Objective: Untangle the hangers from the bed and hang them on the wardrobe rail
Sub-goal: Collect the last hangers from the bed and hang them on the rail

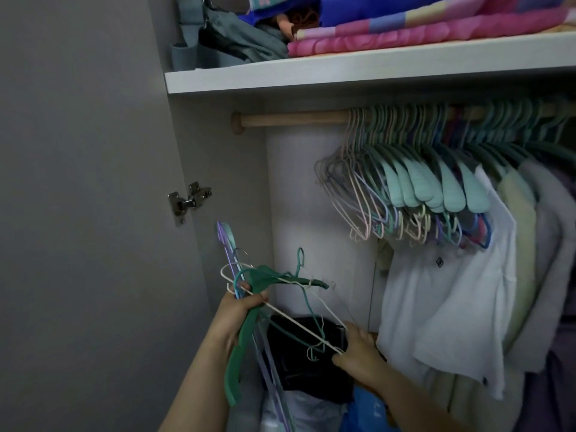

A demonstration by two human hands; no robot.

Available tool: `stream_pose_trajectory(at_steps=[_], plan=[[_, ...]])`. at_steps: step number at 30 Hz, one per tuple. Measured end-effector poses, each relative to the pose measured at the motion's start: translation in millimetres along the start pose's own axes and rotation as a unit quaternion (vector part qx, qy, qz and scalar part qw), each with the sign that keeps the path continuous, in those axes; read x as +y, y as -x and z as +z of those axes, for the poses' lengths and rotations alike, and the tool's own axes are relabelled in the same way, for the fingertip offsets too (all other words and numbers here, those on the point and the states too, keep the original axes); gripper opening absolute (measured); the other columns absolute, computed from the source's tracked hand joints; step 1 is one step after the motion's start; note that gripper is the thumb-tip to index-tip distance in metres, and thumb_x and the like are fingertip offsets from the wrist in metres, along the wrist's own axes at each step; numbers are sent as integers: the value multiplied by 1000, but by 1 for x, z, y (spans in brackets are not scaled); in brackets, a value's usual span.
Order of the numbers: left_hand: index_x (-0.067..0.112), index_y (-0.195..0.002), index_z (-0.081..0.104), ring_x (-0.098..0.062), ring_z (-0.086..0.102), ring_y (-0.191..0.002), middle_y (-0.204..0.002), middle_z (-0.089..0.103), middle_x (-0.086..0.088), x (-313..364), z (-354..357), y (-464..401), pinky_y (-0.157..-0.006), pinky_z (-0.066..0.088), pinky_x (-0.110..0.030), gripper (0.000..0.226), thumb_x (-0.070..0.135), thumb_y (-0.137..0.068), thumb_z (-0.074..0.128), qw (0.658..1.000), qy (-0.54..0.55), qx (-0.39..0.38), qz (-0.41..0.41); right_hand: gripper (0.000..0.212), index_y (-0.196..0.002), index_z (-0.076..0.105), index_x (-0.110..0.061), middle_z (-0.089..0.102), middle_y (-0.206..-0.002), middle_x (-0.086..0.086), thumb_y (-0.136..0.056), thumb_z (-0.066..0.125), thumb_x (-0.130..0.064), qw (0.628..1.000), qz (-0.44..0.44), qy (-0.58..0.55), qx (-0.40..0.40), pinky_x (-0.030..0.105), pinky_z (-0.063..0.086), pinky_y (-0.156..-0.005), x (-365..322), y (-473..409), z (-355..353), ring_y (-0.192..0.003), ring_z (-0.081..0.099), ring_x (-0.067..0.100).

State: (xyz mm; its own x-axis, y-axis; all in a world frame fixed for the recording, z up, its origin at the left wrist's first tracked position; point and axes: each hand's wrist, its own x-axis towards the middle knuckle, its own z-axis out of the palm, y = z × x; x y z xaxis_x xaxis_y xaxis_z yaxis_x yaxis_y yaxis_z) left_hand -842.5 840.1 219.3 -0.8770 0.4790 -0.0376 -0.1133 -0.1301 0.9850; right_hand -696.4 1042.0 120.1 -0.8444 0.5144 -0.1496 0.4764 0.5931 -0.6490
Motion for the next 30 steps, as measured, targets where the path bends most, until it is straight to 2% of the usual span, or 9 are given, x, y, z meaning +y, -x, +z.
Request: stream_pose_trajectory(at_steps=[3,6,10,13,15,19,23,27,30], plan=[[18,-83,47,-12,61,-55,-69,62,-4,-5,4,-5,-51,47,-23,35,-13,-81,63,1000,3,-9,0,87,-149,15,-25,28,-149,5,-78,62,-35,1000,9,-5,18,35,27,-113,11,3,-4,-135,27,22],[14,-90,50,-10,61,-54,-71,62,-3,-6,7,-4,-50,49,-21,34,-17,-79,62,1000,-5,-19,11,80,-147,22,-27,33,-146,4,-77,61,-34,999,15,-26,31,35,31,-111,20,3,-10,-133,33,21],[12,-107,56,-16,68,-66,-84,69,-9,-9,7,-6,-53,52,-23,42,-17,-77,64,999,12,-14,26,88,-146,25,-29,38,-142,1,-71,60,-58,995,26,-10,97,35,36,-106,19,3,-10,-129,39,21],[12,-99,60,-22,62,-63,-74,66,-10,-9,9,-5,-50,52,-24,42,-14,-69,71,999,33,-21,19,103,-147,24,-31,39,-143,1,-56,55,-69,995,33,-20,96,36,37,-106,17,-1,-4,-130,40,22],[9,-88,63,-24,58,-61,-68,63,-11,-6,8,-5,-48,50,-24,32,-9,-63,69,998,26,-43,28,103,-146,26,-34,41,-142,0,-53,54,-69,995,27,-11,90,37,38,-105,18,-3,-6,-129,41,21],[3,-82,62,-17,59,-51,-61,65,-8,-6,6,-8,-45,48,-21,24,-19,-75,59,999,18,-41,31,88,-146,25,-34,42,-135,0,-67,58,-54,996,15,30,81,29,37,-97,26,-2,-16,-123,42,20],[3,-88,68,-25,62,-61,-71,67,-15,-7,-4,-12,-46,48,-21,27,-10,-64,67,998,44,-49,14,65,-123,46,-36,50,-114,-6,-62,57,-53,997,43,19,69,31,45,-93,53,-4,-27,-110,53,16],[-2,-107,62,-17,64,-56,-69,67,-11,-3,-19,-18,-47,48,-21,42,-6,-65,64,997,40,-62,-3,69,-141,33,-37,46,-109,-8,-79,62,-46,997,27,40,57,25,41,-88,69,3,-35,-105,51,12],[-1,-106,58,-20,67,-60,-73,69,-14,-3,-23,-26,-46,49,-22,35,-12,-73,62,998,50,-33,-29,62,-140,38,-28,46,-105,-6,-85,63,-44,996,13,46,74,19,38,-82,76,10,-36,-98,49,8]])
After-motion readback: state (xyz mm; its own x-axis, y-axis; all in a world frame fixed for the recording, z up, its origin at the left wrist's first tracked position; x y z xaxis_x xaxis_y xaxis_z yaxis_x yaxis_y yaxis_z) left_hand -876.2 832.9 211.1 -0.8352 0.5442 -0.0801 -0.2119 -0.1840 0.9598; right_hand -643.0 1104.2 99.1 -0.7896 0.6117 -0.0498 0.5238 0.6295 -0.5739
